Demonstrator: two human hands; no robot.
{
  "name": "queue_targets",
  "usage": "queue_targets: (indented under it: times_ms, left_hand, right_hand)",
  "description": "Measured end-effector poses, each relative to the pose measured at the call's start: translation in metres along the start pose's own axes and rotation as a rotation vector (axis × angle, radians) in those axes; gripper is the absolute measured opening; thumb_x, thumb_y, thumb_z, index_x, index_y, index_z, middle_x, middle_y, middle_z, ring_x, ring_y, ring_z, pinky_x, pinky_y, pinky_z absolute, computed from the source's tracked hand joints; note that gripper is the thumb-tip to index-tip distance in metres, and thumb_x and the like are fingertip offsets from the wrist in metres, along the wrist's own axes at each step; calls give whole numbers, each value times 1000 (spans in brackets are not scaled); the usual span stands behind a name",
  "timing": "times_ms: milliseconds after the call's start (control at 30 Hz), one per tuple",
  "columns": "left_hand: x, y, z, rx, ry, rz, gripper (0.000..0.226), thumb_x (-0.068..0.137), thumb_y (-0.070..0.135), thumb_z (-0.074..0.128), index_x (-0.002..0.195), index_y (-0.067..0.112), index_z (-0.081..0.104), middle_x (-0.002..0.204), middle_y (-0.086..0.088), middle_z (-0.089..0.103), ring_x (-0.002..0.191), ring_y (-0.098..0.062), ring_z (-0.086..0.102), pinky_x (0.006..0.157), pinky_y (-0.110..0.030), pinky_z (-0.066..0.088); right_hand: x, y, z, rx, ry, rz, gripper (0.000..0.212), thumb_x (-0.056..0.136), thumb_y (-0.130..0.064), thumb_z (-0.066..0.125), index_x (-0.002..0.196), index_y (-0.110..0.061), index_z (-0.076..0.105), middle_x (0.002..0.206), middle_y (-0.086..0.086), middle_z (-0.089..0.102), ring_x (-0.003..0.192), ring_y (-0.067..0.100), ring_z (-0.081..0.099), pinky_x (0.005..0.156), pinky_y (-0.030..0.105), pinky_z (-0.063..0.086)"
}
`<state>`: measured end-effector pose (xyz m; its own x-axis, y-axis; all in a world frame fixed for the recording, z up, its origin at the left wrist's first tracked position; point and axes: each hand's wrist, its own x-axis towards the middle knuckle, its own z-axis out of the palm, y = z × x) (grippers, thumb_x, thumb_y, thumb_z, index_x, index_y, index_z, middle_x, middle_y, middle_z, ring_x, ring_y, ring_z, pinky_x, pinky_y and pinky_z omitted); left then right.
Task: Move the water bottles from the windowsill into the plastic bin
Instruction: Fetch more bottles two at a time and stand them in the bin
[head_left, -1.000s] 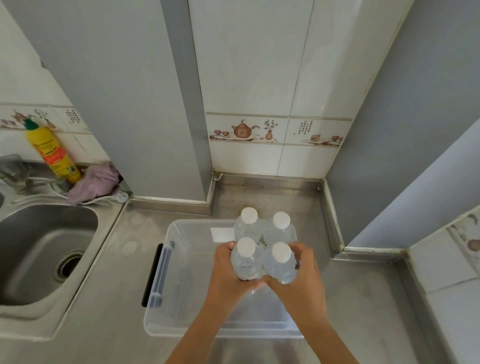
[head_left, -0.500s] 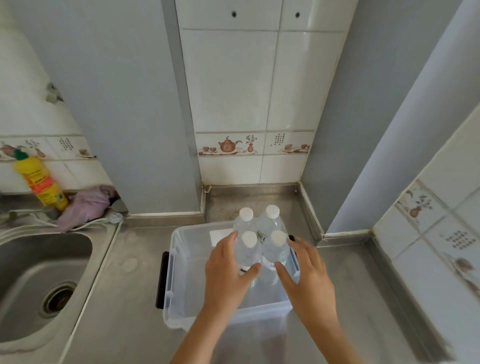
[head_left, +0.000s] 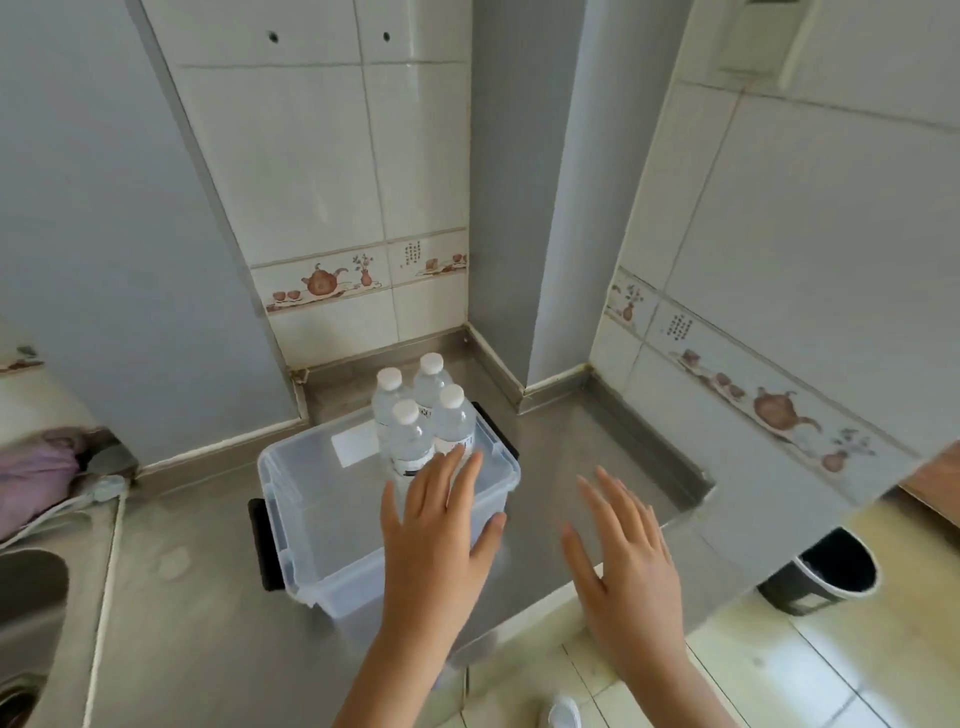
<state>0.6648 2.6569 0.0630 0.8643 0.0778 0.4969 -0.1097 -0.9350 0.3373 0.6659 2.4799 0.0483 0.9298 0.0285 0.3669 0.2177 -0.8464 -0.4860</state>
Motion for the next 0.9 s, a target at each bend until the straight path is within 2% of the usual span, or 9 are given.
queue_targets:
  times_ms: [133,233,300,400,567,733,900]
  left_hand:
    - [-1,29,5,-55,-32,97,59,76,30,85,130,13,66,133,-4,65,122,-26,62,96,-63,46]
    - [2,76,16,-125,-66,189,61,78,33,83,132,13,64,136,-4,63,125,-26,60,102,-65,42]
    - [2,116,27,-178,-83,270,60,81,35,79,135,14,61,139,-3,61,128,-25,58,104,-66,39]
    - [-7,177,53,-245,-124,391,59,85,38,74,137,16,59,141,-4,60,130,-26,56,104,-65,37]
    - [-33,303,96,-355,-218,572,62,83,42,76,138,18,59,141,-1,60,129,-24,57,108,-53,30]
    - [-68,420,122,-479,-304,731,61,83,42,75,137,17,59,141,-2,60,131,-25,55,108,-51,34]
    - [-97,504,139,-554,-353,808,61,82,41,75,136,16,60,140,-2,60,132,-25,54,108,-53,38]
  right_hand:
    - [-22,24,-32,-62,33,101,54,94,-51,34,138,-23,51,148,1,47,138,22,41,111,48,35]
    - [-37,56,-68,-103,114,210,54,95,-48,35,138,-21,51,148,2,46,138,22,39,112,47,33]
    - [-49,82,-92,-127,155,272,55,95,-48,34,139,-20,51,148,3,46,138,24,40,113,46,31]
    - [-72,121,-127,-153,206,350,56,94,-47,33,137,-17,53,147,4,48,136,26,43,107,51,39]
    - [-115,197,-197,-230,342,497,56,91,-45,38,131,-12,58,140,9,54,123,32,55,94,47,50]
    - [-161,260,-262,-340,387,630,53,91,-42,40,131,-12,58,140,10,54,123,31,55,96,46,49]
    - [-199,313,-314,-397,428,734,54,92,-44,38,133,-15,56,142,8,53,128,29,50,100,45,45]
